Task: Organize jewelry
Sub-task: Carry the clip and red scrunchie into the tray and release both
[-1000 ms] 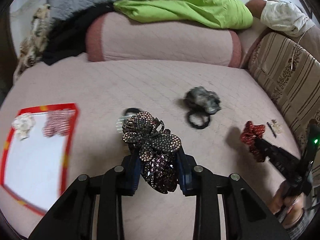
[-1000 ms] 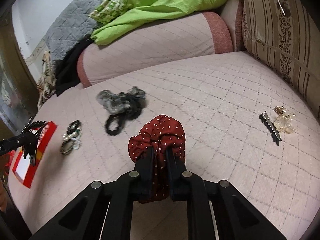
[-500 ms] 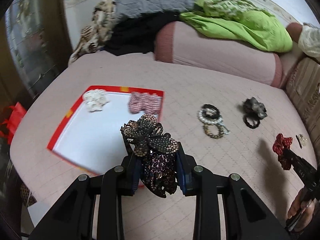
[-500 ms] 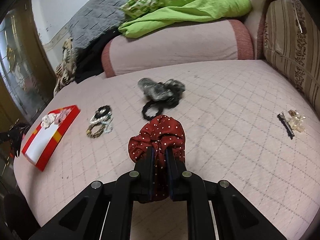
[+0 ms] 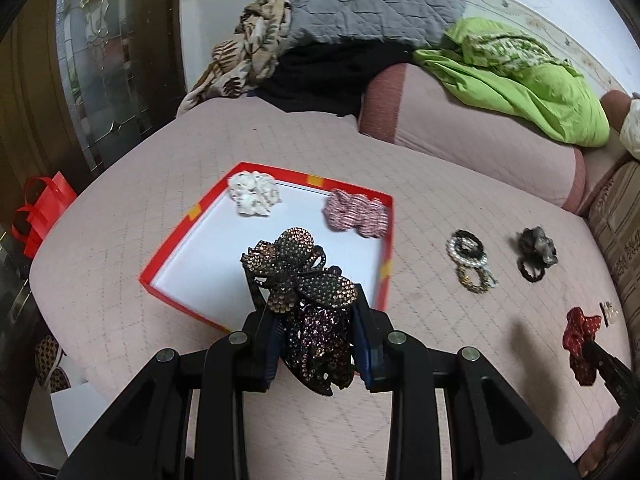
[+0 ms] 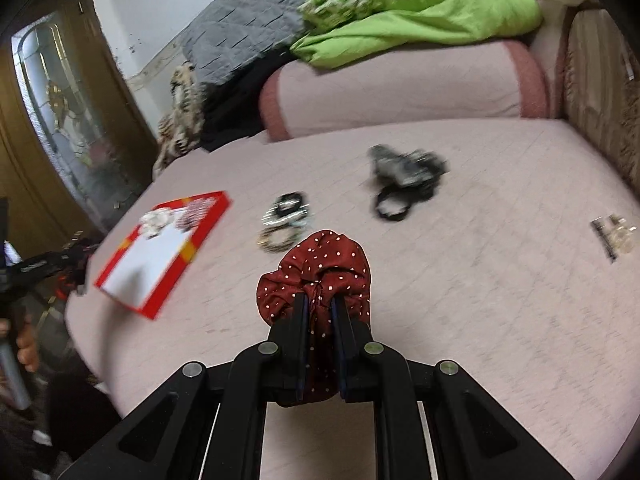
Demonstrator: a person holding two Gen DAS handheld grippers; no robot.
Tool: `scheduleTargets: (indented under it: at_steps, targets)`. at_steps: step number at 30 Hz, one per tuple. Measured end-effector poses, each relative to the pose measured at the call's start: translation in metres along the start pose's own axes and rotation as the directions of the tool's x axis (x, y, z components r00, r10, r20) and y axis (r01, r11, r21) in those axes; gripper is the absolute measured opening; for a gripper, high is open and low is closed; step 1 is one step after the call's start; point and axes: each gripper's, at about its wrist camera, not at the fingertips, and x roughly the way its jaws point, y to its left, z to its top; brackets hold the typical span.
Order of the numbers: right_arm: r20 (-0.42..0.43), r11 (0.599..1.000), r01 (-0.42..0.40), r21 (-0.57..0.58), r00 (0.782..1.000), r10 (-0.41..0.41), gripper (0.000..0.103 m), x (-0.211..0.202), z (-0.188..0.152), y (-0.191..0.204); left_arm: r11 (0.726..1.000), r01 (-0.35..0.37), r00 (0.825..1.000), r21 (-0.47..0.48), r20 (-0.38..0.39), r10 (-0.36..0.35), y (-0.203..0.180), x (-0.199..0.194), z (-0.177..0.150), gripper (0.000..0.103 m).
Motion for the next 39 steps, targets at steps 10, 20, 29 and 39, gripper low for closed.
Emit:
scheduleTargets:
  at_steps: [10,20,29,39]
  targets:
    - [-0.1,0.983,-0.167,-0.072,0.982,0.159,0.012,0.034,0.034,0.1,0.993,-0.026,0.999,-0.116,-0.025,0.024,0.077,0.048,0.019,0.03]
    - [-0.226,0.954,-0.201,-0.22,0.962,0.151,0.012,0.119,0.038,0.21,0.98,-0.102,0.993,-0.172,-0.081,0.089,0.113,0.102,0.031,0.03]
    - [-0.343,0.955,-0.201,-0.217,0.932,0.118,0.013,0.202,0.023,0.25,0.973,-0.09,0.989,-0.213,-0.134,0.062,0.124,0.131,0.031,0.03]
    - [-0.354,0.95,-0.196,-0.241,0.93,0.102,0.035,0.207,0.005,0.26,0.974,-0.128,0.988,-0.185,-0.104,0.11,0.117,0.135,0.027,0.037]
